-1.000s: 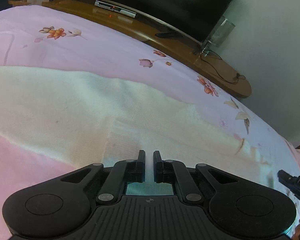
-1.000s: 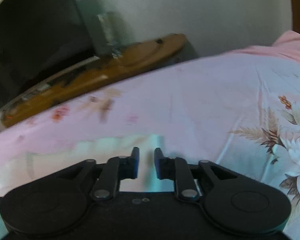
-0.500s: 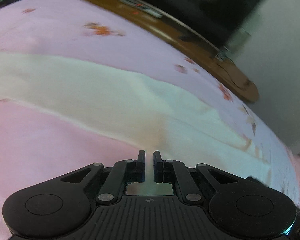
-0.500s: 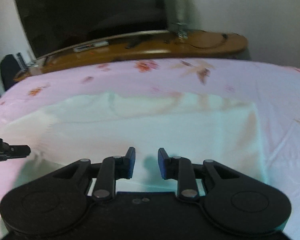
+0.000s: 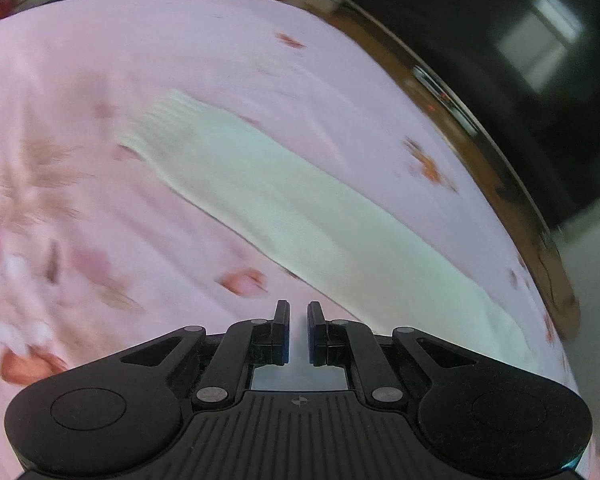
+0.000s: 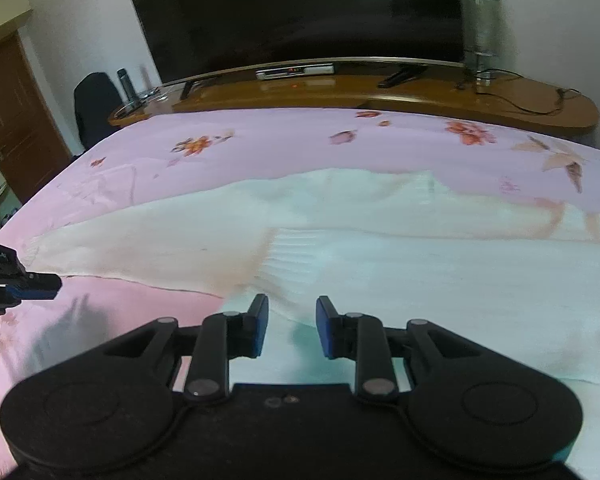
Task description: Fold small clothes
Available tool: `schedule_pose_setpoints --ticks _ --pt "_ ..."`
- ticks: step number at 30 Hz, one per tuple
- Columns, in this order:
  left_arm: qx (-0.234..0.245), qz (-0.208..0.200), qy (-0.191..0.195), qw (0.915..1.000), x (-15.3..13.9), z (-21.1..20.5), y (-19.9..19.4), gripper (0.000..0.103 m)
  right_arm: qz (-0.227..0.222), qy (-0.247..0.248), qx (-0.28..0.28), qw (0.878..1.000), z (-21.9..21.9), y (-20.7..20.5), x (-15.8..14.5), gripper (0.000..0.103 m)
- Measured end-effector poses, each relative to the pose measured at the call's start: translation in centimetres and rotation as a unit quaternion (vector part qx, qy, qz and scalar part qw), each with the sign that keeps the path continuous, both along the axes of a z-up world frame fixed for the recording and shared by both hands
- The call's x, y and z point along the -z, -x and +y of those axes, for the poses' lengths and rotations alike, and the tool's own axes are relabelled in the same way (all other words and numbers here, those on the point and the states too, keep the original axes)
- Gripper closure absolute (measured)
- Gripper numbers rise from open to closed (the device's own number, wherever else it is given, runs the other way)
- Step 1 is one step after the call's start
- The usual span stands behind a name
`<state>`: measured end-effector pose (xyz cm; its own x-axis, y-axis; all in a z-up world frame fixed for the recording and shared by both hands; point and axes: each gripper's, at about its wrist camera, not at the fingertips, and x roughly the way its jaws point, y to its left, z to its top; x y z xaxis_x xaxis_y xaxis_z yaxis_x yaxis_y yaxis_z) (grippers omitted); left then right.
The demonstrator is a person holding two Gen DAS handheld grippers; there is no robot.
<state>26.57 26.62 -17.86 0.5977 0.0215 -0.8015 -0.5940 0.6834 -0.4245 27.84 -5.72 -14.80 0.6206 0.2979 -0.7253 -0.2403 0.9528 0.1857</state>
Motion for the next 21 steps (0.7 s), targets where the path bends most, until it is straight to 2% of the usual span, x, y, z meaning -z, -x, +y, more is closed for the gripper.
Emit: schedule_pose_setpoints --ticks 1,2,3,4,5,6,8,10,12,13,14,15,16,21 --pt "-0.012 -0.001 0.002 0.9999 0.2 0.8 0.2 0.095 -0.001 0.003 -0.001 1.000 0.4 -0.1 0.1 0.075" --pt "-0.024 -0.002 0.003 0.9997 0.3 1.4 0.3 0.083 -0.001 0.004 -0.003 1.000 0.7 -0.1 0.2 0.074" --pt "-0.035 -0.005 0.002 0.9994 0.4 2.0 0.3 0.066 -0.001 0.003 -0.004 1.000 0.8 -0.1 0.2 0.073" --pt "-0.048 -0.009 -0.003 0.9988 0.3 2.3 0.3 0.016 -0.001 0.004 -0.004 1.000 1.0 -0.1 0.3 0.073" --pt "-0.070 -0.017 -0.019 0.9972 0.1 2.6 0.7 0.001 -0.001 0.006 -0.003 1.000 1.0 -0.2 0.4 0.073" --pt "-0.087 -0.036 -0.035 0.9950 -0.2 2.8 1.1 0.000 -0.001 0.006 -0.002 1.000 1.1 -0.2 0.3 0.072" --pt "-0.082 -0.055 -0.036 0.9945 -0.3 3.4 1.0 0.000 -0.001 0.005 -0.002 1.000 1.1 -0.2 0.4 0.072" --pt "-0.083 -0.053 -0.015 0.9951 0.4 4.2 0.5 0.001 -0.003 0.007 0.000 1.000 1.1 -0.4 0.5 0.072" --pt "-0.100 -0.068 0.015 0.9926 1.3 5.0 0.5 0.001 -0.001 0.006 0.002 1.000 1.0 -0.5 0.6 0.072" --pt "-0.109 -0.074 0.033 0.9908 1.9 5.5 0.4 0.009 -0.002 0.006 0.003 1.000 0.9 -0.6 0.6 0.072" --pt "-0.116 -0.076 0.049 0.9892 2.5 5.9 0.3 0.023 -0.002 0.006 0.003 1.000 0.8 -0.6 0.6 0.072" --pt "-0.118 -0.078 0.066 0.9878 3.0 6.3 0.4 0.027 -0.002 0.006 0.004 1.000 0.8 -0.6 0.7 0.072" --pt "-0.125 -0.082 0.080 0.9855 3.6 6.5 0.3 0.029 -0.002 0.006 0.005 1.000 0.7 -0.7 0.7 0.072" --pt "-0.144 -0.108 0.092 0.9793 4.4 6.9 -0.3 0.029 -0.004 0.007 0.008 1.000 0.5 -0.8 0.9 0.072"
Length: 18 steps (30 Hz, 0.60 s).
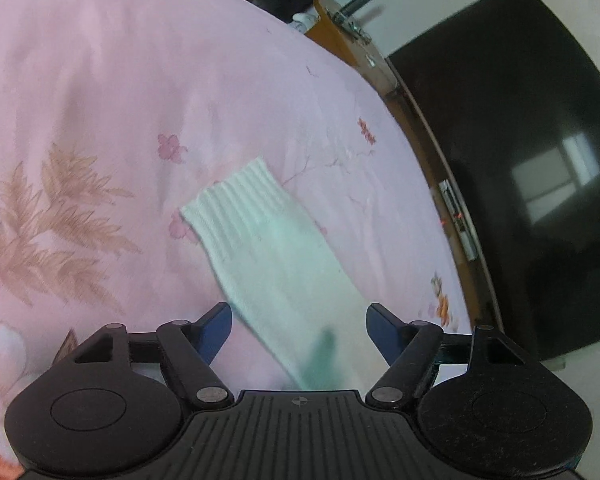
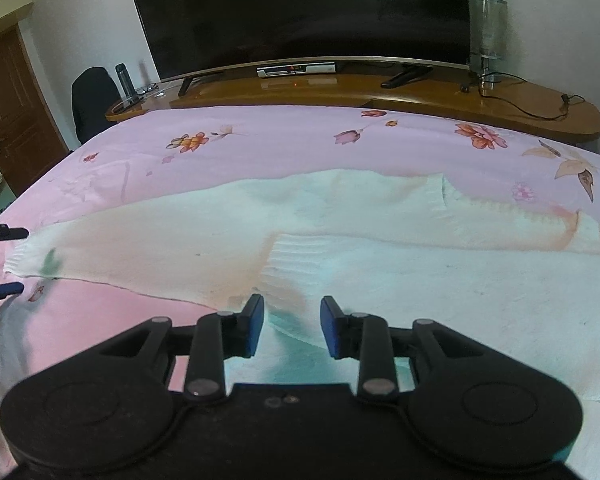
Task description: Fold small clothes
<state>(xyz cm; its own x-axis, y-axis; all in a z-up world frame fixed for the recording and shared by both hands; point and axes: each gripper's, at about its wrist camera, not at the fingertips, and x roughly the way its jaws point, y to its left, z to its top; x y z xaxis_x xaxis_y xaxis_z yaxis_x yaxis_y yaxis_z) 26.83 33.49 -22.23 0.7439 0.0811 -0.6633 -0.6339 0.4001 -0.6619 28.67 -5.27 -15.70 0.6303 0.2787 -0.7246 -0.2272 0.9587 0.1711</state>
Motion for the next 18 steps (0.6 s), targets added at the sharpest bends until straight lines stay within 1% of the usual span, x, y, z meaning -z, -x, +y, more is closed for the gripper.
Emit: schedule_pose_setpoints --ticks 2,3,5,7,9,10,11,12,14,15,17,18 --pt "-0.008 -0.007 -0.001 0.9999 0.3 0.1 -0.4 0.030 0.001 -0.001 0.001 1.000 0.0 -0.1 0.1 0.072" --pt "-0.011 -0.008 -0.004 0.9999 0.3 0.1 -0.5 0.034 0.001 -0.001 0.001 1.000 0.0 -0.1 0.2 0.072" --pt "-0.015 -0.003 -0.006 0.9999 0.7 0.1 -1.0 0.064 0.002 -0.001 0.000 1.000 0.0 -0.2 0.3 0.072" --pt "-0.027 -0.003 0.004 0.9996 1.4 0.4 -1.0 0.075 0.001 0.003 0.000 1.000 0.0 -0.2 0.4 0.072" --pt "-0.032 -0.003 0.005 0.9995 1.7 0.5 -1.0 0.081 0.001 0.003 0.002 1.000 -0.1 -0.3 0.5 0.072" --pt "-0.033 -0.001 0.004 0.9994 1.7 0.8 -1.0 0.086 0.001 0.003 0.003 1.000 -0.1 -0.3 0.5 0.072" --pt "-0.035 0.002 0.001 0.9994 1.8 0.7 -1.0 0.095 -0.001 0.004 0.003 1.000 -0.1 -0.3 0.5 0.073" --pt "-0.038 0.007 0.000 0.9993 1.9 0.7 -1.1 0.097 -0.003 0.005 0.005 1.000 -0.2 -0.4 0.4 0.073" --pt "-0.039 0.009 -0.002 0.9992 1.8 0.5 -1.1 0.098 -0.008 0.008 0.010 1.000 -0.2 -0.5 0.3 0.073" --pt "-0.036 0.011 -0.010 0.9992 1.6 0.3 -1.1 0.098 -0.009 0.016 0.010 1.000 -0.1 -0.5 0.5 0.074" --pt "-0.027 0.009 -0.026 0.9992 0.8 -0.2 -1.1 0.098 0.005 0.047 0.003 0.999 0.5 -0.7 1.7 0.075" --pt "-0.021 0.004 -0.038 0.9991 0.3 -0.7 -1.3 0.098 -0.008 0.059 -0.005 0.998 0.7 -0.5 2.0 0.075"
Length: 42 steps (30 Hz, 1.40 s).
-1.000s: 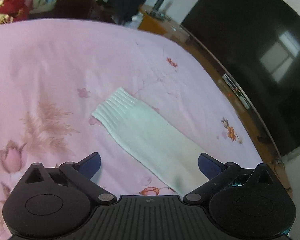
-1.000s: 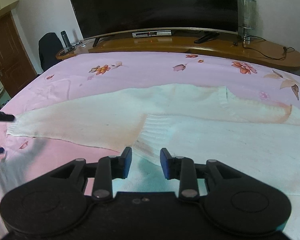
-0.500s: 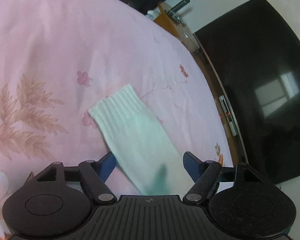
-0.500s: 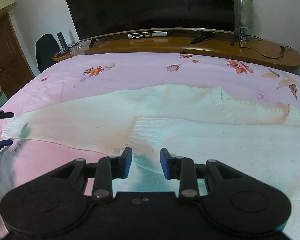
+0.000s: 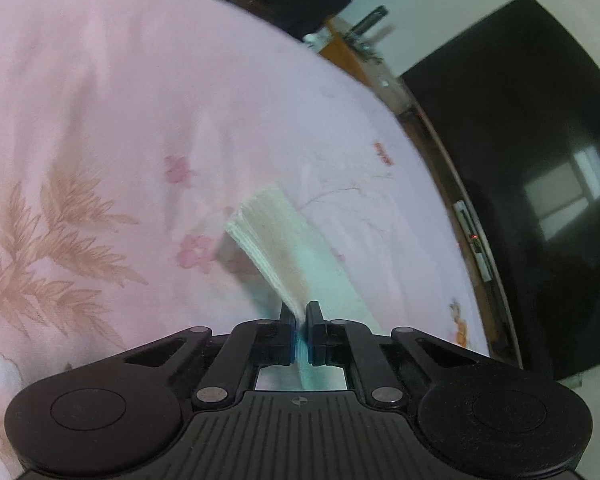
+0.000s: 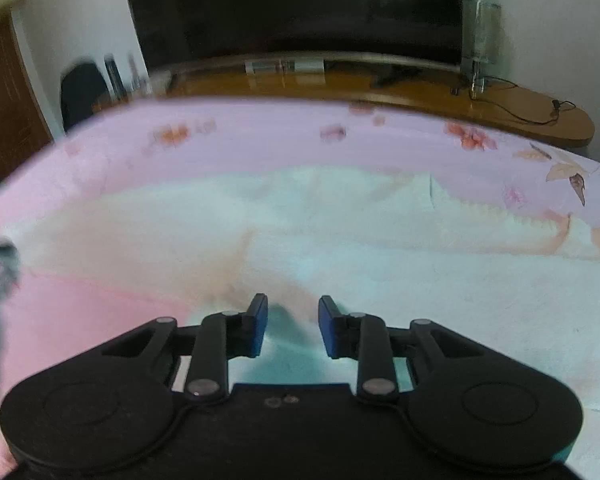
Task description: Fold small clothes
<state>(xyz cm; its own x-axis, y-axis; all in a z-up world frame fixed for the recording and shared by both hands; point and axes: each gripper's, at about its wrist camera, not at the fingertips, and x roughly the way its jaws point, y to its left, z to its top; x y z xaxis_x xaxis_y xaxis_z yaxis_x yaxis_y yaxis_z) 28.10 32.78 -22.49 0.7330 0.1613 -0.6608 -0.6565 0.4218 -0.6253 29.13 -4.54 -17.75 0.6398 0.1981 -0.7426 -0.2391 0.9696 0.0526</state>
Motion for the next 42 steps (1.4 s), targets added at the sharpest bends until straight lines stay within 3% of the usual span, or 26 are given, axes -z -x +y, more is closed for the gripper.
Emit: schedule_pose_setpoints --ticks 2,5,8,12,16,18,19,21,25,29,31,33,34,35,37,38,42 --pt "0.022 -0.008 -0.027 0.9993 -1.5 -0.7 -0.9 0.098 -0.001 0.014 -0.005 1.000 0.4 0.0 -0.1 0.074" --pt "0.075 -0.030 -0.078 0.9937 -4.5 -3.6 -2.0 0.098 0.018 -0.044 0.013 0.999 -1.0 -0.6 -0.8 0.076" --pt "0.151 -0.055 -0.126 0.9790 -7.5 -8.1 -3.5 0.098 0.014 -0.087 0.029 0.996 -2.7 -0.3 -1.4 0.076" --pt "0.258 -0.080 -0.141 0.9524 -10.3 -16.2 -5.5 0.098 0.007 -0.109 0.041 0.993 -4.7 0.6 -2.4 0.076" --pt "0.349 -0.089 -0.136 0.9228 -11.1 -24.3 -6.7 0.098 -0.005 -0.121 0.064 0.991 -7.8 1.6 -3.6 0.073" --pt "0.383 -0.080 -0.119 0.9126 -10.3 -27.8 -7.6 0.098 -0.010 -0.122 0.079 0.989 -9.5 2.2 -4.0 0.073" --pt "0.385 -0.075 -0.120 0.9120 -10.0 -28.8 -7.5 0.098 -0.011 -0.121 0.085 0.989 -10.3 2.4 -4.1 0.072" --pt "0.377 -0.059 -0.124 0.9160 -9.3 -29.5 -7.3 0.097 -0.010 -0.118 0.092 0.989 -11.5 2.9 -4.1 0.071" --pt "0.331 -0.002 -0.115 0.9367 -7.5 -26.2 -7.1 0.097 -0.007 -0.115 0.100 0.988 -12.4 3.6 -3.8 0.070" --pt "0.230 0.035 -0.046 0.9714 -5.1 -18.1 -4.7 0.097 0.003 -0.117 0.087 0.989 -11.3 3.7 -3.2 0.070" --pt "0.178 0.034 -0.014 0.9833 -4.1 -14.1 -2.4 0.097 0.006 -0.115 0.073 0.991 -10.2 3.7 -3.1 0.070" --pt "0.137 0.033 0.007 0.9900 -3.4 -11.1 -0.5 0.096 0.006 -0.112 0.057 0.992 -8.9 3.6 -3.1 0.070" --pt "0.119 0.029 0.015 0.9924 -3.3 -9.4 0.4 0.085 0.009 -0.112 0.048 0.992 -8.2 3.5 -3.0 0.070" --pt "0.098 0.026 0.019 0.9947 -3.3 -8.1 1.3 0.051 0.011 -0.113 0.041 0.993 -7.5 3.4 -3.0 0.070" --pt "0.056 0.012 0.013 0.9983 -3.5 -6.5 3.3 0.001 0.013 -0.112 0.027 0.993 -6.0 3.2 -3.0 0.070" --pt "0.035 -0.002 0.005 0.9994 -3.8 -6.0 4.3 0.000 0.014 -0.111 0.019 0.993 -5.3 3.1 -3.0 0.070" --pt "0.049 -0.029 0.027 0.9980 -3.4 -4.5 4.5 0.000 0.018 -0.109 -0.003 0.994 -3.2 2.8 -2.9 0.070"
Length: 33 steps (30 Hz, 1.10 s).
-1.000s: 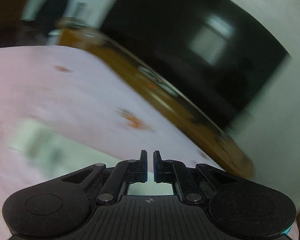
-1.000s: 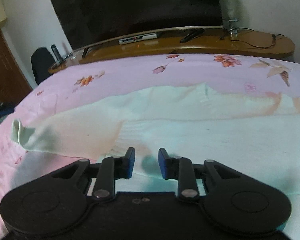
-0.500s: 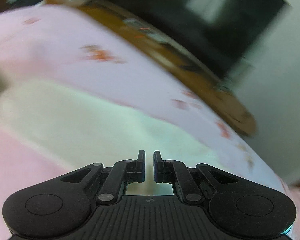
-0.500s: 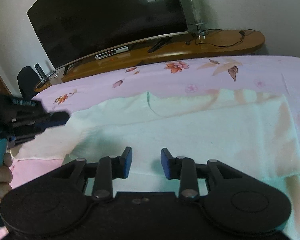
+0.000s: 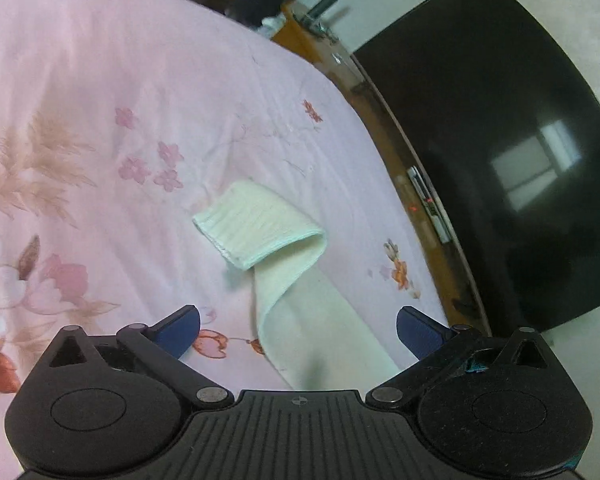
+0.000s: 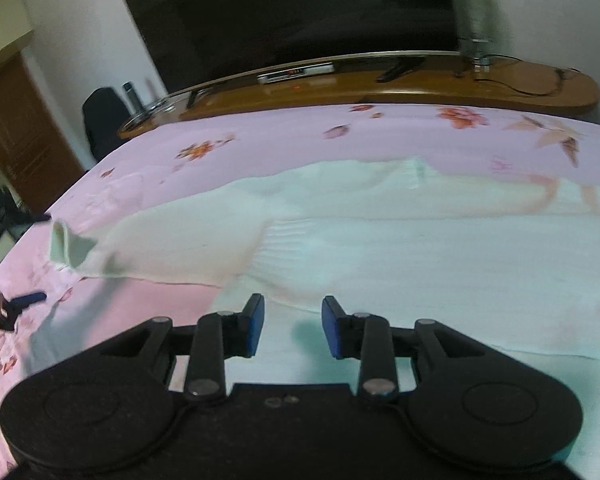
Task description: Fold small clothes
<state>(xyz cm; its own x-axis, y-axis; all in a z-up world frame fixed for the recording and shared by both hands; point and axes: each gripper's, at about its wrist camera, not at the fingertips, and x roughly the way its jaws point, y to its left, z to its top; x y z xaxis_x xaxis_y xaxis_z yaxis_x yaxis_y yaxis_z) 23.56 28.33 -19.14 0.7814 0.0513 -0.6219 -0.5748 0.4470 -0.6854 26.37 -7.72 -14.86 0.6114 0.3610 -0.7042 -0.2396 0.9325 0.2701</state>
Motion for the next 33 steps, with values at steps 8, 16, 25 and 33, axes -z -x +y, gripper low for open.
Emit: schedule_pose_setpoints --ticks 8,16,25,33 --pt "-0.025 -0.016 0.051 0.9983 1.8 -0.4 -3.1 0.020 0.000 0.003 -0.010 1.000 1.0 0.2 0.0 0.070" --pt "-0.090 -0.006 0.013 0.9958 2.3 3.3 -4.7 0.044 0.007 0.011 0.000 1.000 0.3 0.1 0.9 0.070" --pt "-0.060 -0.024 0.072 0.9953 0.6 1.2 -2.1 0.052 0.002 0.015 0.002 1.000 0.3 -1.1 1.0 0.070" --pt "-0.076 -0.016 0.046 0.9959 0.3 -0.9 -3.3 0.010 0.001 0.008 0.022 1.000 0.6 -2.2 0.9 0.070"
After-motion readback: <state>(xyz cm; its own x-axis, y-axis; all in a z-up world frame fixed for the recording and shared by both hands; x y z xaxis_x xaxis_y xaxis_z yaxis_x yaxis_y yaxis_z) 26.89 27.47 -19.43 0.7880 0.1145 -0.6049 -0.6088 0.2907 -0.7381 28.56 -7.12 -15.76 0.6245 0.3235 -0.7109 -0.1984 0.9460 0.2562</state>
